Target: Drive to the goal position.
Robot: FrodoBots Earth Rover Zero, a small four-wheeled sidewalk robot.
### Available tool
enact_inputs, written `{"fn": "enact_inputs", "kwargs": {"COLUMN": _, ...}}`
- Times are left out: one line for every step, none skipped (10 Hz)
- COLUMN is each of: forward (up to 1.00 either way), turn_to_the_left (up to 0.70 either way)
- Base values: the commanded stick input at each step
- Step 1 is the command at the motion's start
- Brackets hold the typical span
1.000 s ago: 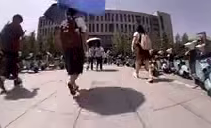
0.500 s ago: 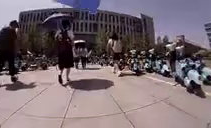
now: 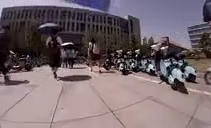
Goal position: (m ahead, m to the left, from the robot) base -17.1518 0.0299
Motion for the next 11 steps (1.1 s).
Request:
{"fn": "enact_inputs", "kwargs": {"forward": 0.0, "turn_to_the_left": -1.0}}
{"fn": "enact_inputs", "kwargs": {"forward": 0.0, "turn_to_the_left": -1.0}}
{"fn": "enact_inputs", "kwargs": {"forward": 0.0, "turn_to_the_left": -1.0}}
{"fn": "enact_inputs", "kwargs": {"forward": 0.0, "turn_to_the_left": -1.0}}
{"fn": "enact_inputs", "kwargs": {"forward": 0.0, "turn_to_the_left": -1.0}}
{"fn": "enact_inputs", "kwargs": {"forward": 0.0, "turn_to_the_left": -1.0}}
{"fn": "enact_inputs", "kwargs": {"forward": 0.0, "turn_to_the_left": -1.0}}
{"fn": "enact_inputs", "kwargs": {"forward": 0.0, "turn_to_the_left": -1.0}}
{"fn": "enact_inputs", "kwargs": {"forward": 0.0, "turn_to_the_left": -1.0}}
{"fn": "enact_inputs", "kwargs": {"forward": 0.0, "turn_to_the_left": -1.0}}
{"fn": "enact_inputs", "kwargs": {"forward": 0.0, "turn_to_the_left": -1.0}}
